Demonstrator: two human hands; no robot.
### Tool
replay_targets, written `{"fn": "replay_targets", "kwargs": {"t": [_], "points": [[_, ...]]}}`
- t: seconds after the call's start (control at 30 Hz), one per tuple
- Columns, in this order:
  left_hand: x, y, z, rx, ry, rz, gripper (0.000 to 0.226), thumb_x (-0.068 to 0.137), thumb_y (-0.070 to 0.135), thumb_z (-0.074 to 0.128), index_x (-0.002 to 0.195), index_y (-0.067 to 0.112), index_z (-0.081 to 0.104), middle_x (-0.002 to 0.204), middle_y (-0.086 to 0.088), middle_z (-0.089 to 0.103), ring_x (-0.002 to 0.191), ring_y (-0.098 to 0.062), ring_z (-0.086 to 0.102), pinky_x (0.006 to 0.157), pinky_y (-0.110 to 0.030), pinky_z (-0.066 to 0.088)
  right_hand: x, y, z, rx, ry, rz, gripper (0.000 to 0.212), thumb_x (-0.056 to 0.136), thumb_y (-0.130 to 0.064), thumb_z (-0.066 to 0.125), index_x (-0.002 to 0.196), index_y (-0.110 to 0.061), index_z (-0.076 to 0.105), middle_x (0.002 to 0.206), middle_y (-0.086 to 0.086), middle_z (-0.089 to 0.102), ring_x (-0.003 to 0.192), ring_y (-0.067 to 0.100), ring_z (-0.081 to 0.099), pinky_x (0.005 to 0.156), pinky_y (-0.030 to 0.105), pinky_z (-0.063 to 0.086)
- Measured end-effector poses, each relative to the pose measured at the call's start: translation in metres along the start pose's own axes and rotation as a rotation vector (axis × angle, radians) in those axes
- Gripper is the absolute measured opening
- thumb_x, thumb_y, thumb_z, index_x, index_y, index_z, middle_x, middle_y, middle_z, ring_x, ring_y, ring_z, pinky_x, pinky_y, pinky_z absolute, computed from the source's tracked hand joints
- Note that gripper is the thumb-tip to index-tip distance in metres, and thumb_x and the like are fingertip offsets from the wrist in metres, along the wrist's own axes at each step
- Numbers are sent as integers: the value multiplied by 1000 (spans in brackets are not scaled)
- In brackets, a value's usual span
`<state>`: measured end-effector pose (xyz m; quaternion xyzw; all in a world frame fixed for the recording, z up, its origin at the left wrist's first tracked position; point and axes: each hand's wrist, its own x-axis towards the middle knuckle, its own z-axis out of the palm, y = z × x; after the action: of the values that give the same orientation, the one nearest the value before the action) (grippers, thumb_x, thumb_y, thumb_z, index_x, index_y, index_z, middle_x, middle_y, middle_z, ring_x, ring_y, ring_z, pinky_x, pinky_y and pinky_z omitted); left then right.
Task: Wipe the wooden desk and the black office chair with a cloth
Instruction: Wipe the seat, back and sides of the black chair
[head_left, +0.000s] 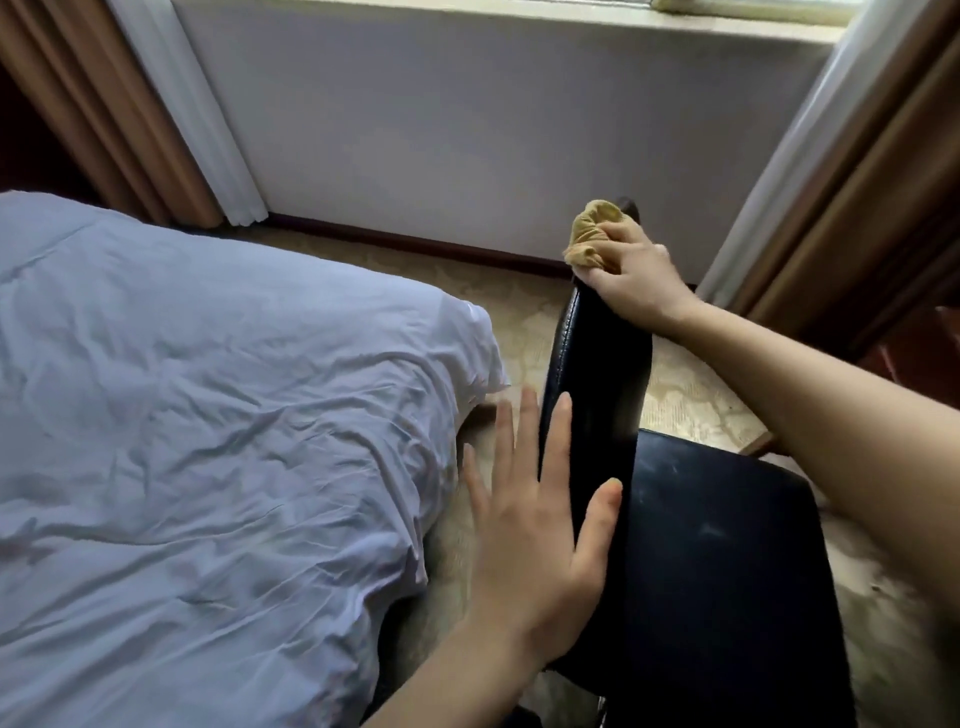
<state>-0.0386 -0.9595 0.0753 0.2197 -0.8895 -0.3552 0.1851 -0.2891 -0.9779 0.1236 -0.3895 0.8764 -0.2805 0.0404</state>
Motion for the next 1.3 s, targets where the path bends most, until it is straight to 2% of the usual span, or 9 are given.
{"fn": "replay_targets", "kwargs": {"t": [0.13,0.3,0.4,0.5,0.63,0.77,0.93,1.17,1.3], "points": [[-20,8,3,-193,-34,-60,65,86,57,26,136,48,-14,153,23,-18,137,5,-24,113,-27,-19,-42,-30,0,-103,-132,-41,33,96,-35,49,126,-24,61,154,2,26,139,31,25,117,42,14],[-57,0,-3,-227,-165,29,68,81,63,17,136,47,-21,148,31,-24,135,6,-29,105,-17,-27,-95,-54,-4,-166,-219,-60,34,96,-31,50,129,-28,57,157,1,20,144,23,17,118,38,11],[-75,-19,-10,-255,-305,24,62,84,66,19,135,54,-14,147,35,-18,135,8,-27,110,-22,-21,-131,-65,-2,-130,-186,-38,32,95,-28,53,126,-29,59,157,-1,21,143,21,20,118,36,14],[-80,-38,-17,-288,-378,-51,61,86,63,21,142,50,0,153,28,-5,140,6,-15,116,-30,-9,-167,-71,4,-94,-133,-16,32,95,-27,53,127,-31,59,157,-4,20,143,16,19,113,24,14],[-96,-52,-43,-271,-337,-4,55,94,54,30,146,36,23,156,12,19,141,0,8,119,-38,9,-218,-80,10,-139,-16,52,37,97,-24,52,133,-31,54,156,-4,23,142,21,25,114,31,23],[-110,-58,-66,-253,-366,39,51,97,46,37,145,33,28,153,10,27,140,-6,21,117,-37,18,-250,-78,15,-201,29,94,41,96,-16,52,135,-30,51,155,-2,25,139,28,30,113,42,30],[-111,-65,-89,-199,-414,150,50,98,39,43,144,25,32,152,2,31,140,-12,26,114,-44,25,-293,-79,6,-104,86,70,42,90,-5,61,128,-25,59,150,-1,36,138,21,35,115,36,28],[-67,-46,-85,-194,-502,291,56,97,40,43,147,27,24,159,3,10,145,-15,11,117,-44,16,-317,-76,-5,11,85,137,47,85,3,64,121,-26,62,138,-15,40,132,5,38,108,9,25],[-34,-30,-81,-234,-582,368,62,97,38,45,150,26,16,159,2,-2,146,-15,7,117,-48,17,-313,-84,-5,0,101,177,51,85,3,64,120,-34,59,141,-12,42,134,5,38,112,18,28]]}}
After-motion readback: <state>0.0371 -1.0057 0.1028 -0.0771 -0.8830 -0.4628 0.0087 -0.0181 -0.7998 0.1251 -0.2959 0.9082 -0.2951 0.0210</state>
